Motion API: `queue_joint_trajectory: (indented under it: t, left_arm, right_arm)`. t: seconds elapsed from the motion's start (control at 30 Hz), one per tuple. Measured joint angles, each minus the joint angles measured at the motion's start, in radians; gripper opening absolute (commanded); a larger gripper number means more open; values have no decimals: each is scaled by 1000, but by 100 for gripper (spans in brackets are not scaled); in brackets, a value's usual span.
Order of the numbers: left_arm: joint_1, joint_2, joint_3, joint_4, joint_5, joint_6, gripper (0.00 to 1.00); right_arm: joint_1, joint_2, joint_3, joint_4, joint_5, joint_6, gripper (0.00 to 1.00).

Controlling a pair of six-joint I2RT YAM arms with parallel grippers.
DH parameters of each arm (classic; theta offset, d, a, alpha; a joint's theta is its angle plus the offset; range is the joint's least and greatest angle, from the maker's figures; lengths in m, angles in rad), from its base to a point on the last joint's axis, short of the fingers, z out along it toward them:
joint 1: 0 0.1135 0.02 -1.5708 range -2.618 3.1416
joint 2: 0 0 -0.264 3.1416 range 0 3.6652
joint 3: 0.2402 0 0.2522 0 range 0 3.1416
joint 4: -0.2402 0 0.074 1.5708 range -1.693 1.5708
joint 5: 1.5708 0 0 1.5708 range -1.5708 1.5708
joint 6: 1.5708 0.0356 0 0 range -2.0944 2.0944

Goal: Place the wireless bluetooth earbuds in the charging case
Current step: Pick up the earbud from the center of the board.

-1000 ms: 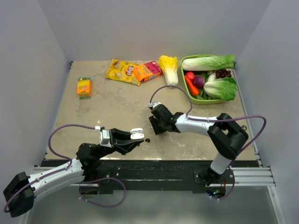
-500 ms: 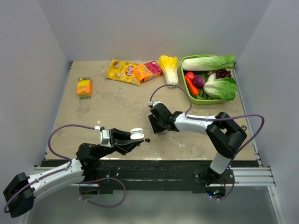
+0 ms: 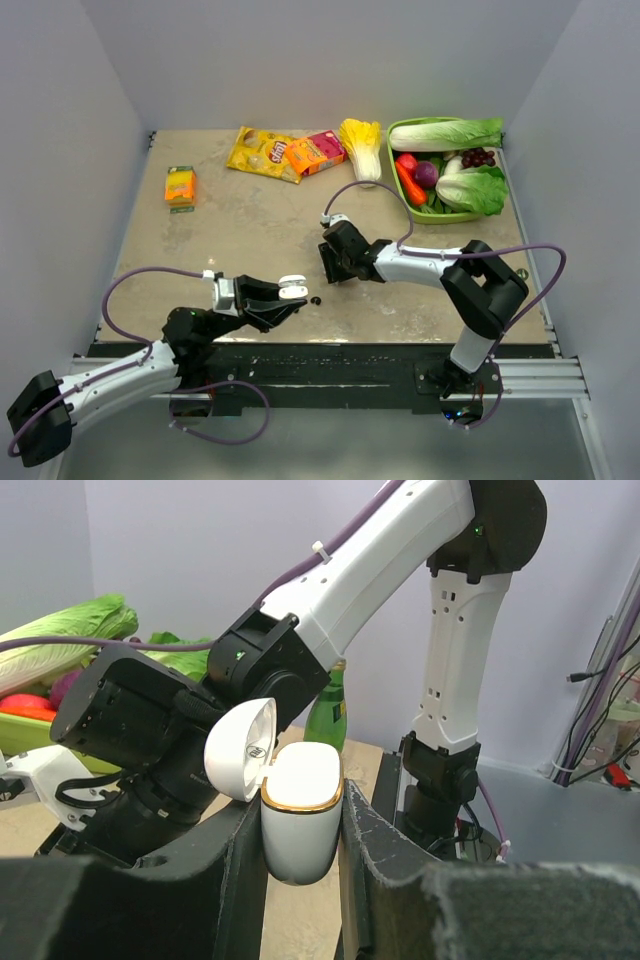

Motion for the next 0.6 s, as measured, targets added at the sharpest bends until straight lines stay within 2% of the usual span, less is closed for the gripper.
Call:
queue_joint_trajectory:
  t: [0.6]
  left_arm:
    - [0, 35, 0, 9, 1, -2, 0]
  right_arm:
    - [16, -36, -50, 15, 64, 15, 45]
